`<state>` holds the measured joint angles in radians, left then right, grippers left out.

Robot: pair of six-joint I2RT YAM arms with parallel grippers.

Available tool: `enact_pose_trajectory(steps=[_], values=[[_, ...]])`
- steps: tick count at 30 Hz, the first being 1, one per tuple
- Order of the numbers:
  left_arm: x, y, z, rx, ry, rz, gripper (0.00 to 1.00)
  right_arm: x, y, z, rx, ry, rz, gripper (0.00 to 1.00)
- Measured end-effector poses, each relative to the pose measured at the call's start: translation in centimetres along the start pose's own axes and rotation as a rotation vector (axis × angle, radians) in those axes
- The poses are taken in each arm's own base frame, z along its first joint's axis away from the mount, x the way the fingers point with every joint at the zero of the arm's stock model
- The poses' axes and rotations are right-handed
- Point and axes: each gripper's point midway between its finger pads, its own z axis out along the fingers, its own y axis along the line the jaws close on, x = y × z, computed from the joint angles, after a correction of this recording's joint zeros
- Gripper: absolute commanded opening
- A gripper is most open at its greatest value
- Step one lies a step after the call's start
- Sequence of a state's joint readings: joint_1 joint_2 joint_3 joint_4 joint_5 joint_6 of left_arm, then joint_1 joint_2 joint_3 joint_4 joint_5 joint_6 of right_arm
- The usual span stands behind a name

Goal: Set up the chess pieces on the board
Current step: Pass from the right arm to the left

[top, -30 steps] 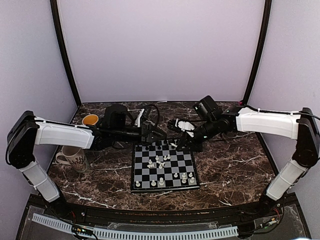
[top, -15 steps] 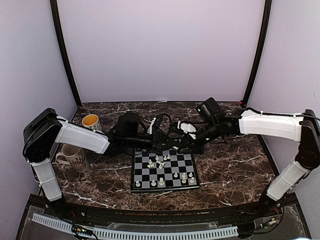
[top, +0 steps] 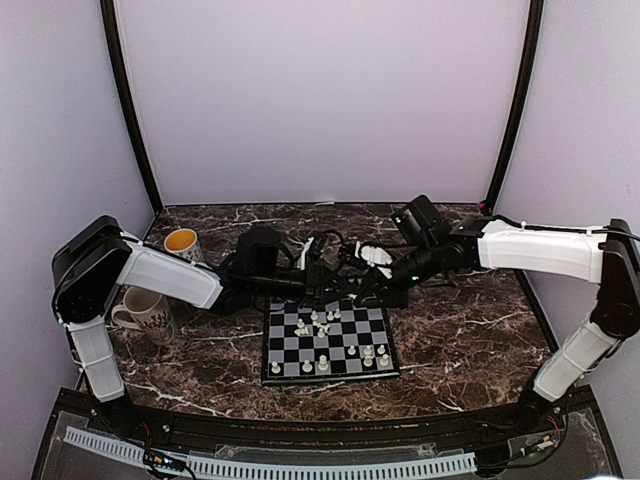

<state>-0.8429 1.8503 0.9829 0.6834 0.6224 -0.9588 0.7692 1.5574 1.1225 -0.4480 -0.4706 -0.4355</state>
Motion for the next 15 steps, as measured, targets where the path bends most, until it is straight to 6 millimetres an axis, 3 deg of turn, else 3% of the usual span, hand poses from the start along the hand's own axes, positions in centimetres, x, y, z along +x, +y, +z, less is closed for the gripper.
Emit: enact_pose_trajectory(steps=[9,15], values=[[0.26,-0.07,0.00,0.007,0.014,-0.007,0.08,-0.02,-0.37,-0.01,0.020,0.002,0.000,0.19],[0.30,-0.13,0.01,0.009,0.017,0.002,0.01,0.02,-0.40,0.00,0.022,0.004,0.000,0.28]])
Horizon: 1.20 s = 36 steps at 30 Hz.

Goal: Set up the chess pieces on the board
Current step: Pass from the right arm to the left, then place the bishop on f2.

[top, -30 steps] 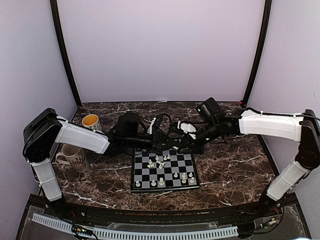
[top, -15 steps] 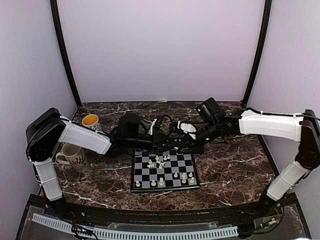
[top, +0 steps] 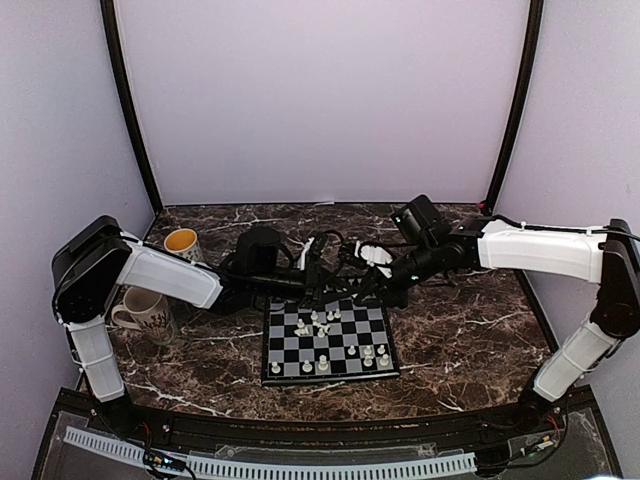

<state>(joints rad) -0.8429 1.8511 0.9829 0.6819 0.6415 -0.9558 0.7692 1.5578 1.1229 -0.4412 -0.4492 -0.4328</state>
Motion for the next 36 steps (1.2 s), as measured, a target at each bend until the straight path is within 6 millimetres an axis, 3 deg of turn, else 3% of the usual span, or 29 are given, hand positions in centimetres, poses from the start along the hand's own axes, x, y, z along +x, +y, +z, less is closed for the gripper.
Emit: enact_pose_trajectory(steps=[5,8,12,16,23,28,36], values=[[0.3,0.6,0.0,-0.045,0.028,0.044,0.01,0.2,-0.1,-0.2,0.003,0.005,0.003,0.41],[0.2,0.7,-0.8,-0.122,0.046,0.110,0.01,0.6,-0.6,-1.7,0.012,-0.018,0.020,0.49],[-0.7,-0.7,-2.4,-0.241,0.039,0.309,0.00,0.6,-2.4,-4.8,0.054,-0.079,0.060,0.50],[-0.3,-2.9,-3.2,-0.341,0.075,0.557,0.01,1.0,-3.8,-5.9,0.078,-0.099,0.093,0.50],[4.4,-3.5,-2.7,-0.449,0.296,0.879,0.01,1.8,-5.2,-5.8,0.112,-0.087,0.136,0.50],[6.0,-3.1,-1.4,-0.465,0.412,0.993,0.01,2.7,-6.0,-5.0,0.127,-0.059,0.169,0.50],[9.0,0.3,1.3,-0.485,0.583,1.046,0.01,2.8,-6.2,-4.9,0.132,-0.053,0.172,0.50]])
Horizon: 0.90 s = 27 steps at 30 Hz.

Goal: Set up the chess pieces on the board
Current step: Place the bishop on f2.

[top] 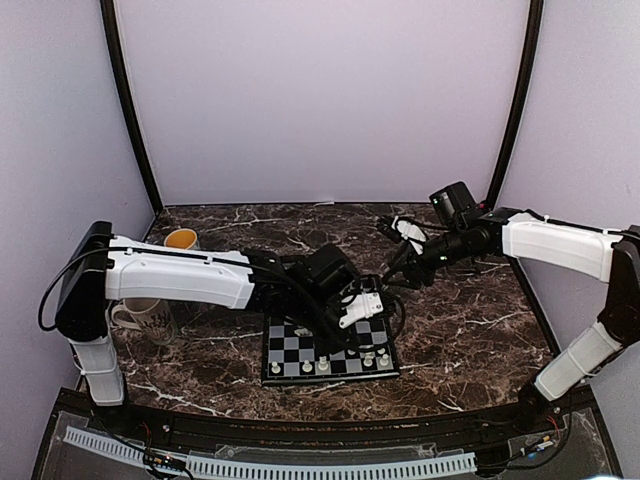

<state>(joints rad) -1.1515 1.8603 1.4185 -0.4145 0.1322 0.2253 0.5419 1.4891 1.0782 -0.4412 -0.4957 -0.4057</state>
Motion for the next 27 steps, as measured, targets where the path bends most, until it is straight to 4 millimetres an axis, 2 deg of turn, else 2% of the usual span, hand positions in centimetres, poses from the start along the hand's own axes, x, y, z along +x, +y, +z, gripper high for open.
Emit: enact_pose_trajectory(steps=[5,8,27], values=[[1.0,-0.6,2.5,0.020,0.061,0.029,0.01,0.0,0.0,0.0,0.001,0.000,0.001,0.50],[1.5,-0.7,3.3,0.029,0.086,0.037,0.01,0.0,0.0,0.0,0.001,0.000,0.000,0.50],[3.0,-1.7,5.1,0.054,0.148,0.062,0.04,1.1,-0.2,1.1,-0.020,0.034,0.020,0.49]])
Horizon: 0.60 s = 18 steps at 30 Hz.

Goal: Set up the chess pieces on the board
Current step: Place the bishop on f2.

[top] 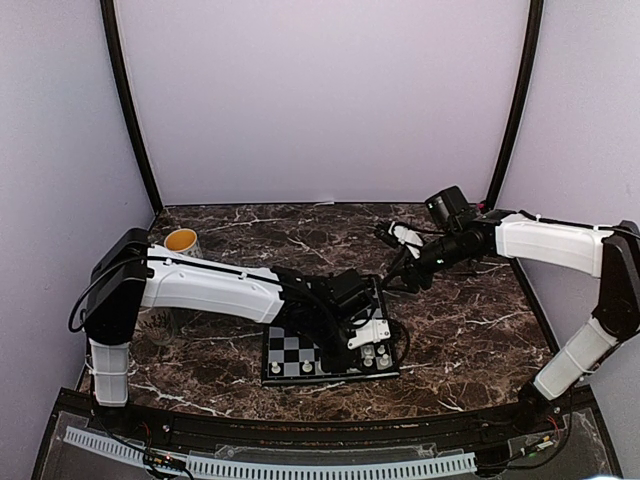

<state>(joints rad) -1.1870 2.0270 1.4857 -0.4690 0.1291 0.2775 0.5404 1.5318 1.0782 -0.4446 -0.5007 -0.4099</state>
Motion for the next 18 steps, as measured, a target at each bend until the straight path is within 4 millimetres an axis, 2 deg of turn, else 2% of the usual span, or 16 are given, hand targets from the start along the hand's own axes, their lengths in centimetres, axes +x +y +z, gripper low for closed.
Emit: enact_pose_trajectory(steps=[2,6,18], values=[[0.04,-0.02,0.08,0.000,0.002,0.000,0.06,0.06,0.00,0.05,-0.001,0.002,0.001,0.49],[0.04,0.08,0.07,-0.006,0.003,0.001,0.20,0.19,0.03,0.12,-0.004,0.007,0.004,0.49],[-0.49,0.43,-0.29,-0.024,-0.004,0.003,0.38,0.51,0.34,0.30,-0.026,0.020,0.016,0.49]])
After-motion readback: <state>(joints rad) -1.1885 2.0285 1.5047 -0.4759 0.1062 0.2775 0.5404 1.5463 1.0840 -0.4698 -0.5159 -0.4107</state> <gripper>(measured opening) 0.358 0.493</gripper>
